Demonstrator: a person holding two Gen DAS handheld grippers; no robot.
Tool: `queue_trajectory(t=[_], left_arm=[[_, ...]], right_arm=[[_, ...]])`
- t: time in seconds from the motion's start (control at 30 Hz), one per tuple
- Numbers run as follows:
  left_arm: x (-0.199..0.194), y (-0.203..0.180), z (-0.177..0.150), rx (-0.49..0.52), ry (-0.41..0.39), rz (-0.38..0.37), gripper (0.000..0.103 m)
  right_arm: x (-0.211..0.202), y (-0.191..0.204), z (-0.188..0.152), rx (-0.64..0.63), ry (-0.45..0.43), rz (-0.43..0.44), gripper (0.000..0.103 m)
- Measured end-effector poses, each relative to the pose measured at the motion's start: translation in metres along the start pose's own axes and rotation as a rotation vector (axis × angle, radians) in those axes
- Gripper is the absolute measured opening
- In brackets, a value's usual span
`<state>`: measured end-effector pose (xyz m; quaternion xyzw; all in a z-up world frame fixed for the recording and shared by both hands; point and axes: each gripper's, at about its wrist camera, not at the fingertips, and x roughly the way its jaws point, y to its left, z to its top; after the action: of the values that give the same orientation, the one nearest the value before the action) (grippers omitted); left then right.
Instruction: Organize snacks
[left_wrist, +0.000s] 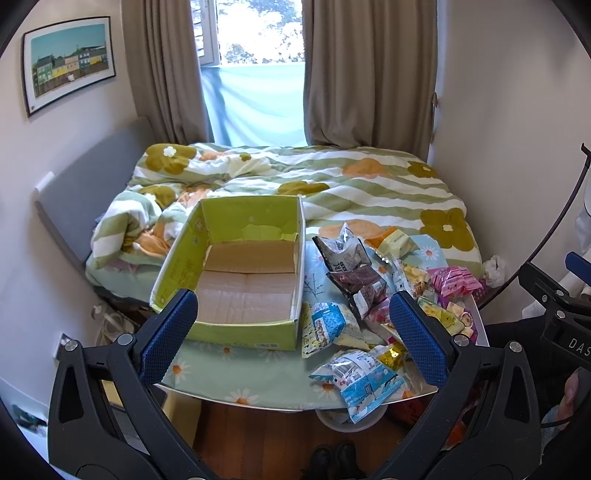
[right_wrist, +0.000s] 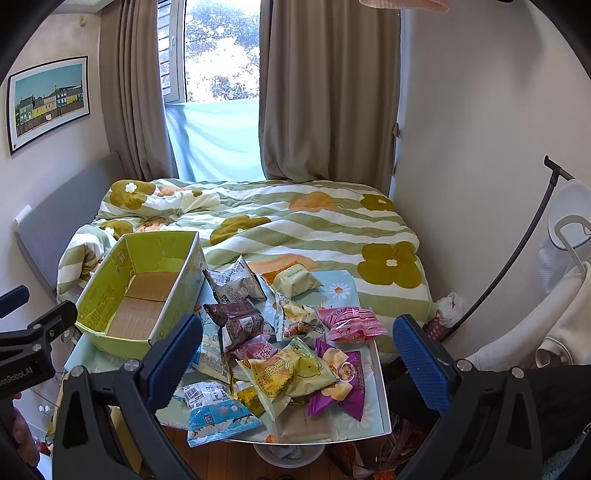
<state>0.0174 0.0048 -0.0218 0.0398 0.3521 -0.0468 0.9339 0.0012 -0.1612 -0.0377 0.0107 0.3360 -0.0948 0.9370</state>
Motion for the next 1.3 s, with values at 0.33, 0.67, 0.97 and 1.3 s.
queue_trajectory(t=[0.33, 0.67, 0.97, 1.3], left_arm=[[0.000, -0.001, 0.002, 0.001, 0.001, 0.002, 0.102], [0.000, -0.003, 0.002, 0.000, 0.002, 0.001, 0.102], [0.010, -0.009, -0.004, -0.024, 0.044, -0.031, 0.102], [0.078, -0.002, -0.036, -0.042, 0.256, -0.108, 0.102]], right_arm=[[0.001, -0.001, 0.000, 0.001, 0.001, 0.000, 0.103], [-0.002, -0.002, 0.001, 0.003, 0.002, 0.002, 0.103], [0.001, -0.004, 0.000, -0.001, 0.008, -0.007, 0.103], [0.037, -0.027, -0.030, 0.072, 0.125, 0.003, 0.103]])
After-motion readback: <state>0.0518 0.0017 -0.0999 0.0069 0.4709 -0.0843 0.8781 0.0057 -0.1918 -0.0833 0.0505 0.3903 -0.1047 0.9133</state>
